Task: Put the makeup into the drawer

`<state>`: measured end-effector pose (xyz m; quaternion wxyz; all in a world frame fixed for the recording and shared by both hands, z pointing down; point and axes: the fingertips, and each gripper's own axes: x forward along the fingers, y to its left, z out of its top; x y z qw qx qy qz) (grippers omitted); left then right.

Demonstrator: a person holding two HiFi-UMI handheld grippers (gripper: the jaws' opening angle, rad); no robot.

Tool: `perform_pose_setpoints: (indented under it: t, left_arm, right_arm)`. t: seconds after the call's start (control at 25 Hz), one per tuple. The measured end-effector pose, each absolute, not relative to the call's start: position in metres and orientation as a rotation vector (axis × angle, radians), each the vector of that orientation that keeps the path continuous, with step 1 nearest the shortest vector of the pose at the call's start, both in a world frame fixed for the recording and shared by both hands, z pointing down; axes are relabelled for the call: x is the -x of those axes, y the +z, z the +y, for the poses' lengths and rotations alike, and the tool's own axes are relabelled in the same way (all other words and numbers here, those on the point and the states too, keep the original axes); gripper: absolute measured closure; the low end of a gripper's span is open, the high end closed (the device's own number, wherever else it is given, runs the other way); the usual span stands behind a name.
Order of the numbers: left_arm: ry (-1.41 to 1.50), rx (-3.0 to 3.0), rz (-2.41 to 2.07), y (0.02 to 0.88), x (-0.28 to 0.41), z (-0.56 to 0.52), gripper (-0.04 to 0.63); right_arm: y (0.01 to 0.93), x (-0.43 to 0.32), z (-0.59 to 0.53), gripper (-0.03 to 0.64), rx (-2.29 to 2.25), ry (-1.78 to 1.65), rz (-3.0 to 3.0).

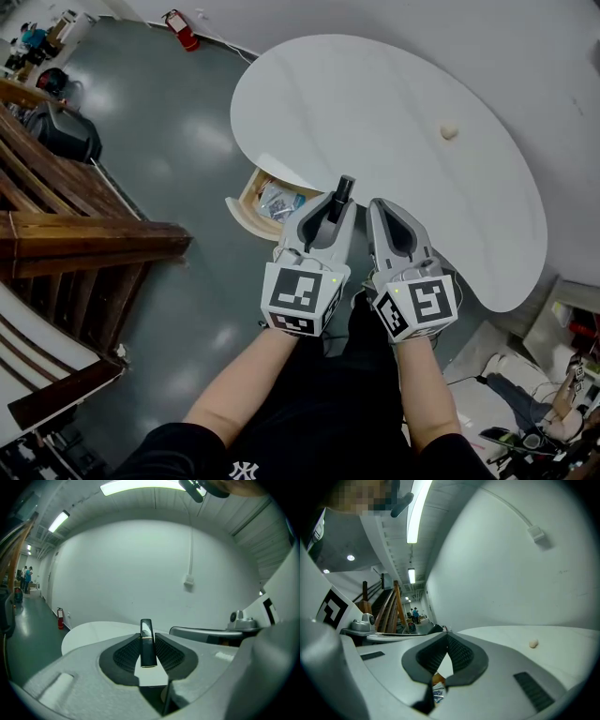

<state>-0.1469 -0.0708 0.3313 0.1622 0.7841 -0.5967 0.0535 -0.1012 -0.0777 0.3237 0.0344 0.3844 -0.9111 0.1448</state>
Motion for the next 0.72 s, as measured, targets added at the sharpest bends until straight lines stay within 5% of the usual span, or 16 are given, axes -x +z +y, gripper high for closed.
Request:
perform_pose_setpoints:
  t: [0.72]
  left_arm:
    - [0.221,-2.007,-1.819,0.438,0.249,-0.059,0.491]
  right_arm:
    - [0.419,0.205,-0.071,0.601,-0.938,0.536,-2.8]
